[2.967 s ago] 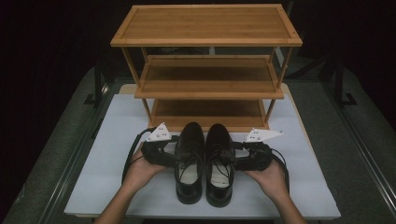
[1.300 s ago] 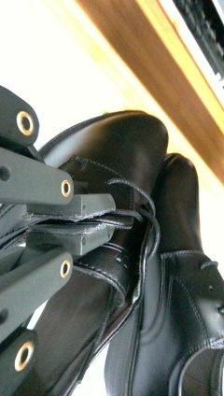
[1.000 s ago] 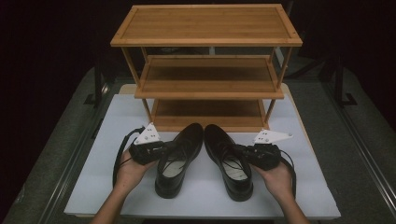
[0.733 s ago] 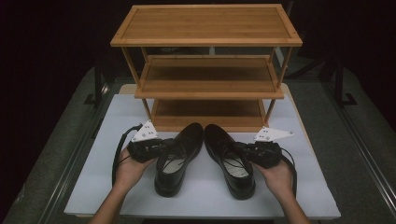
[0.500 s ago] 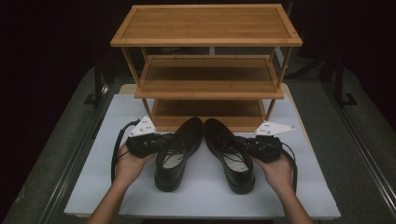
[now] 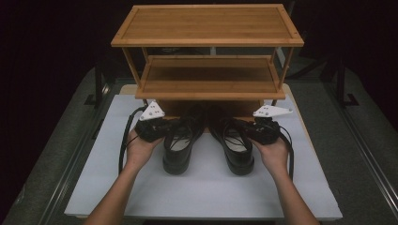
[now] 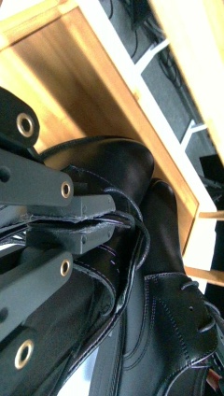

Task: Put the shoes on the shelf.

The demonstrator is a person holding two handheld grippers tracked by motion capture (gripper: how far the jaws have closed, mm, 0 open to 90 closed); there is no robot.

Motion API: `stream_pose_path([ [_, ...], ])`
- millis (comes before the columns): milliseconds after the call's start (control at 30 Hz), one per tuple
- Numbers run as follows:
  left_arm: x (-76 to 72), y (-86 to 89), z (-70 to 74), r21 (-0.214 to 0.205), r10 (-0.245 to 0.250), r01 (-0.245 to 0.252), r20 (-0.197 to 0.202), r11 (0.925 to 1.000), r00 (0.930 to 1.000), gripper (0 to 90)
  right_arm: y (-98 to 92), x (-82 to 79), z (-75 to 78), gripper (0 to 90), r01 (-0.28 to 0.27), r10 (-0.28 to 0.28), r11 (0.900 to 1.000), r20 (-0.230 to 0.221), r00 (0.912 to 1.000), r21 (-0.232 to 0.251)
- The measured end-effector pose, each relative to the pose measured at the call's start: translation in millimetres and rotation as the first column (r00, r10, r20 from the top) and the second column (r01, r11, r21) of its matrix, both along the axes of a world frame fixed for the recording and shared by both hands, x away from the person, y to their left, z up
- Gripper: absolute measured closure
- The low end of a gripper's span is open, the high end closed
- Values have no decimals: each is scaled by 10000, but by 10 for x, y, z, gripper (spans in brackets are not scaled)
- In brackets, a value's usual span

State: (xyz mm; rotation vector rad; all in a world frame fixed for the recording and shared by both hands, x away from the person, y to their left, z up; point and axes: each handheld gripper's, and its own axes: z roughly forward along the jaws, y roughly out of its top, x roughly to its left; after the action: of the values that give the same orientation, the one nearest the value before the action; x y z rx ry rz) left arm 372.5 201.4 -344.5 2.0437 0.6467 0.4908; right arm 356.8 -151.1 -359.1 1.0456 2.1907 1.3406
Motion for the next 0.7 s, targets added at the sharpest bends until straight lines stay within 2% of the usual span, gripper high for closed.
stream_pose_path([
  [167,158,-98,-15,172,216,-219,207,9996,9996,871,26,168,-58,864,530,-530,9986,39,9986,1],
  [300,297,-166,-62,161,437,-443,348,9989,9984,872,45,309,-107,864,831,-831,9965,12,9965,-68],
  [333,329,-191,-83,40,535,-537,384,9985,9978,871,47,341,-119,864,870,-870,9962,8,9962,-64],
  [433,424,-236,-133,116,724,-731,489,9973,9962,872,56,429,-151,864,1026,-1026,9947,72,9947,-65],
  [700,590,-317,-267,93,1198,-1208,695,9926,9904,871,96,572,-227,864,1509,-1507,9885,337,9880,-34],
])
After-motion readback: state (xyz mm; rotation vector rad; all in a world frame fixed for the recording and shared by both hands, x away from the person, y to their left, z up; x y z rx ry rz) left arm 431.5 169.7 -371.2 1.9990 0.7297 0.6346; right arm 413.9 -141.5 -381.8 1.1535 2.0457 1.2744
